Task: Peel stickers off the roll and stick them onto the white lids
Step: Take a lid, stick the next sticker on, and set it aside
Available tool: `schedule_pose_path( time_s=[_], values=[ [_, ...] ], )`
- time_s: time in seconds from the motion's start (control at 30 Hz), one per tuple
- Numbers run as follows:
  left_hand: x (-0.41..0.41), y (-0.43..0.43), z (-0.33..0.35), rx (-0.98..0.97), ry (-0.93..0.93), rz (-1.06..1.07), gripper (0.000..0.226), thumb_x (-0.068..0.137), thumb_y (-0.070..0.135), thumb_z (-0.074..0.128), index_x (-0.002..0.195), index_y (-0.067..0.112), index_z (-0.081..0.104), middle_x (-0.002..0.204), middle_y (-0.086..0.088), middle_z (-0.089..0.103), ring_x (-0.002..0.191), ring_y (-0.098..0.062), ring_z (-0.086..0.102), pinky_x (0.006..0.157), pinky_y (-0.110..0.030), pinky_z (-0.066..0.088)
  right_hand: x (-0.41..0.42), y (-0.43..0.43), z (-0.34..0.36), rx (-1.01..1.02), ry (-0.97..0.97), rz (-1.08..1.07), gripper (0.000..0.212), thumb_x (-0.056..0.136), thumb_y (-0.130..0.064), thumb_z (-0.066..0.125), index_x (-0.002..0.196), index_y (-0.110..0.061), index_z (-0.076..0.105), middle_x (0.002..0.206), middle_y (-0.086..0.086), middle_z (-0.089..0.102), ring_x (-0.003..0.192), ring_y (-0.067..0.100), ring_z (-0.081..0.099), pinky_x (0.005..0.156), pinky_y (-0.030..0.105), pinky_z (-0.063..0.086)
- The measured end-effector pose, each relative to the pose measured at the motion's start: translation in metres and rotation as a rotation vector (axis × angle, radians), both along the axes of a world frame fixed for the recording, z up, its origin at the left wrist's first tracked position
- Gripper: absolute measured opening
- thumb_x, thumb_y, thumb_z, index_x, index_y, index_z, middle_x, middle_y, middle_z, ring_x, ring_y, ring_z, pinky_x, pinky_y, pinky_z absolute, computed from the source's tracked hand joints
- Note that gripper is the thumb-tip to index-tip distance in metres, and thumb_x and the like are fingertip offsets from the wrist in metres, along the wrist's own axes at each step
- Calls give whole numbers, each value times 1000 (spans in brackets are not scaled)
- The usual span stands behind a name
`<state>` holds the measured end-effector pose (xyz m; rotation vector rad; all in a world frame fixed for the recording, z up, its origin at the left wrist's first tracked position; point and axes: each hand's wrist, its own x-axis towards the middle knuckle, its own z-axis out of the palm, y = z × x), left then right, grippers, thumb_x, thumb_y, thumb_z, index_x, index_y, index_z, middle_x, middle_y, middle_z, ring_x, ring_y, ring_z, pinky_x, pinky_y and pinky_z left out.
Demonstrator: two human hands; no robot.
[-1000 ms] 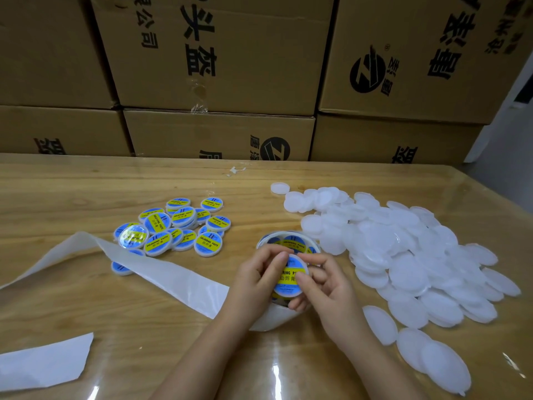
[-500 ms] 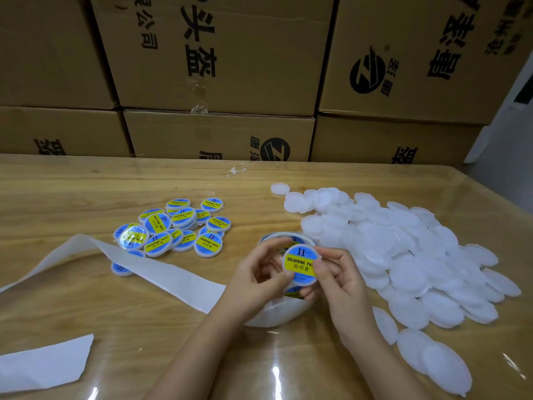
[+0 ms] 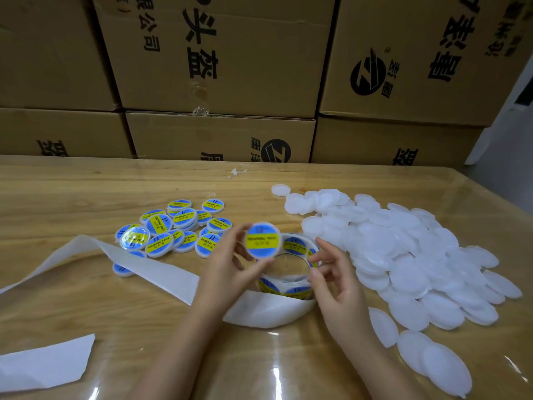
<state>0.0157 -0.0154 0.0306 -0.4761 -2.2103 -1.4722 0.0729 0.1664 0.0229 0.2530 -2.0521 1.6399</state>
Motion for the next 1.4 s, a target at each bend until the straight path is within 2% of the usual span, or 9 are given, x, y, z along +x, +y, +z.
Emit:
schedule_pose_path(
  time_s=[0.1,0.2,0.3,0.47,0.7,0.9,1.17,1.3,1.4],
  values=[
    [-15,-30,-3,-36,43,332,54,70,30,81,116,28,53,100,13,52,82,-2,55,72,-11,41,-5,3,-6,82,25,-85,53,91,2,54,113,-46,53,95,-14,57,76,10,56,67,17,48],
    [-25,-52,-13,-187,-120,604,61,71,33,81,124,10,58,111,-11,49,102,-29,54,88,-41,45,-9,7,-10,129,64,-160,48,90,2,52,108,-43,53,94,-12,57,80,6,56,65,10,44],
    [-26,-58,-23,-357,-231,727,63,72,35,79,124,6,58,111,-21,50,108,-39,48,88,-50,39,-13,10,-11,145,94,-190,38,86,-5,49,106,-37,55,94,-6,58,84,4,57,70,6,41],
    [-26,-58,-32,-541,-345,802,59,73,39,76,117,3,59,110,-24,54,106,-42,47,81,-50,36,-16,12,-17,201,111,-208,30,86,-4,48,103,-25,61,98,-12,59,95,8,59,78,12,43],
    [-26,-56,-30,-602,-303,745,35,77,22,74,100,-1,61,104,-25,51,97,-42,49,74,-49,38,-19,13,-15,141,92,-270,28,84,-5,47,96,-25,62,98,-10,59,96,5,57,79,8,40],
    [-22,-51,-29,-748,-272,672,15,79,11,65,86,-2,63,93,-22,55,89,-39,54,67,-44,37,-24,19,-19,2,-27,-320,36,90,5,51,91,-29,63,99,-11,59,100,15,57,79,19,46],
    [-24,-50,-34,-736,-295,652,30,85,17,59,110,0,64,116,-20,57,111,-37,51,88,-46,36,-27,17,-18,19,-78,-379,37,91,0,51,90,-36,58,101,-15,57,101,14,55,79,20,43],
    [-21,-49,-29,-699,-328,646,35,86,20,58,117,4,62,127,-18,53,117,-37,46,89,-47,36,-31,23,-18,-90,-101,-467,37,91,-1,50,97,-37,51,105,-14,54,104,12,51,80,15,39],
    [-22,-40,-20,-430,-205,560,27,87,16,61,111,4,65,123,-15,55,115,-34,50,90,-46,42,-34,34,-17,-71,-110,-552,30,90,3,48,108,-22,52,113,-5,50,112,16,48,92,26,38]
  ],
)
